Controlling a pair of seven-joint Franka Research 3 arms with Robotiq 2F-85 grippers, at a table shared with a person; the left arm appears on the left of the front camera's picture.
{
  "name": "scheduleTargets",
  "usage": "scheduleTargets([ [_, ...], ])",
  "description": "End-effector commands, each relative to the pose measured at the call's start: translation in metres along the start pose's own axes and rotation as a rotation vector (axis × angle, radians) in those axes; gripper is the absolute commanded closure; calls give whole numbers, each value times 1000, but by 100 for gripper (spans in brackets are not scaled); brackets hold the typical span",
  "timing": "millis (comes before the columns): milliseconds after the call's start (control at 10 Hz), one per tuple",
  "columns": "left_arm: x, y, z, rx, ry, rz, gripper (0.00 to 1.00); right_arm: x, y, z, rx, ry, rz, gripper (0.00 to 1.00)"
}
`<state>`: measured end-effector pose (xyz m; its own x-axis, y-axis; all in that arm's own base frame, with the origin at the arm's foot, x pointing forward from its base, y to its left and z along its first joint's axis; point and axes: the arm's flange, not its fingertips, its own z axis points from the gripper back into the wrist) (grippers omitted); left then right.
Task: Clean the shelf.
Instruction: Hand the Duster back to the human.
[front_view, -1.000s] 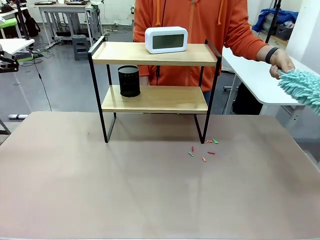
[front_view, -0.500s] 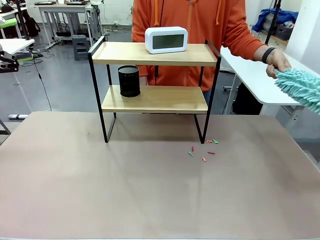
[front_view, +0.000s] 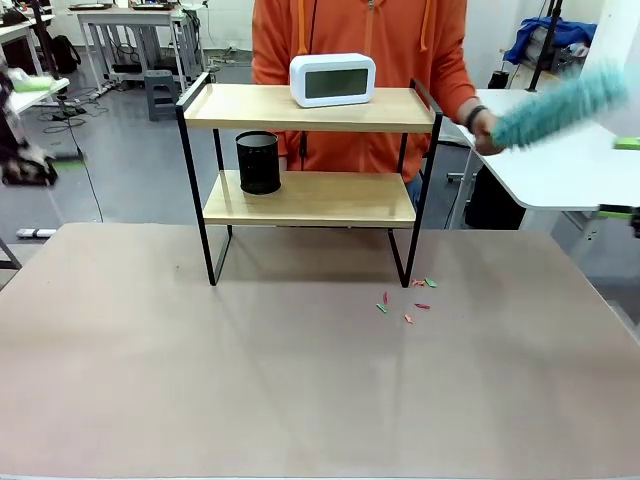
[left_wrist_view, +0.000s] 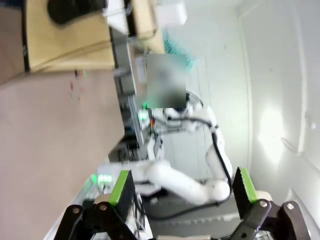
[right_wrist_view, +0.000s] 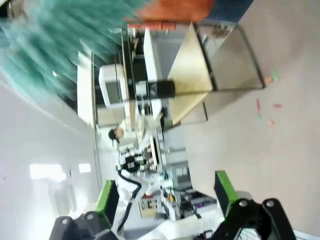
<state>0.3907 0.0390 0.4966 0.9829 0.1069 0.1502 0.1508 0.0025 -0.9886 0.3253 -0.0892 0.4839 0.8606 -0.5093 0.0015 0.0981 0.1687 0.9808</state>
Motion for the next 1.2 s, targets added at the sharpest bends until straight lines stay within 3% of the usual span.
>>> scheduleTargets([
  [0,-25,20,-31,54,152,58,0,-21,-5,-61,55,152,31,0],
  [100,-30,26,-50,40,167,65,0,-34,-9,-102,50,253,22,0],
  [300,-24,27,-62,45,124,53,0,-48,-20,-135,-40,379,10,0],
  [400,-31,36,-57,38,174,84,0,-34,3,-107,23,268,8,0],
  [1100,-31,36,-57,38,174,84,0,-34,3,-107,23,268,8,0],
])
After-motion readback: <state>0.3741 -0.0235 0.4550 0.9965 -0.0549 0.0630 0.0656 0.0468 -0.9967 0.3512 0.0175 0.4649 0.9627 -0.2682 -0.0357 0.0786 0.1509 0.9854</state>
